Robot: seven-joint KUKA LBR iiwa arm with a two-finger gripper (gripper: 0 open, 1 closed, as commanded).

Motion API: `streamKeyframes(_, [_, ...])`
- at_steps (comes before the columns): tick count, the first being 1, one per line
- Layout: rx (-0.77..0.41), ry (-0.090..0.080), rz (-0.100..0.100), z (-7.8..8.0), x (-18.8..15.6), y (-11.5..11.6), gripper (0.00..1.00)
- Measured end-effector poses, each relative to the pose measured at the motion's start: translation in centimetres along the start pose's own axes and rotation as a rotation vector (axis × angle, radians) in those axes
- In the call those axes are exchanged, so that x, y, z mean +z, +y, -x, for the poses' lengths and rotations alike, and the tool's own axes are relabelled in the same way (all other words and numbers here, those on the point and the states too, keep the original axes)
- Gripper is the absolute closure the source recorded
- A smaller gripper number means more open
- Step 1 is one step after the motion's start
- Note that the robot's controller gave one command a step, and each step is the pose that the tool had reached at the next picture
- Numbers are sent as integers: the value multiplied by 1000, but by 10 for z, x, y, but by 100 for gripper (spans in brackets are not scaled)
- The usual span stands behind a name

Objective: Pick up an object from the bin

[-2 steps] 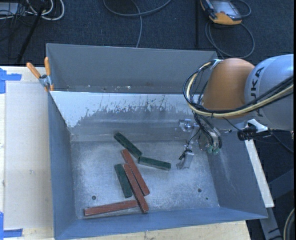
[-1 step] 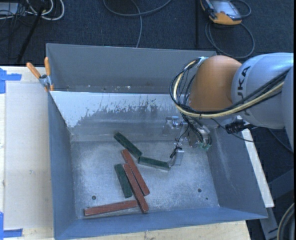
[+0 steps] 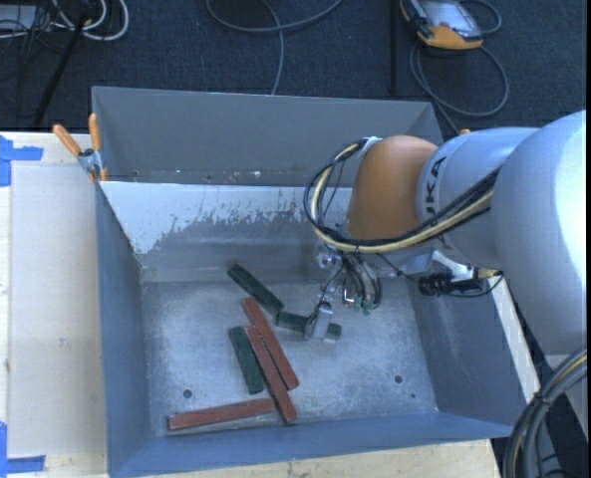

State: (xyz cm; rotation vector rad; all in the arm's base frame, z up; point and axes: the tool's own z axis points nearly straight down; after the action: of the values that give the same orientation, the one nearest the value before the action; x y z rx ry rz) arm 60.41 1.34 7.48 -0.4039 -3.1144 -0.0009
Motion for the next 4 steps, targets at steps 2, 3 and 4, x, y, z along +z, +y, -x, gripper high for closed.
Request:
streamKeyframes(2, [-91,-8,0,3,2,17,100])
streamKeyframes(3, [-91,-7,0,3,1,17,100])
streamKeyframes(4, [-92,2,-2,1,-6,16,100])
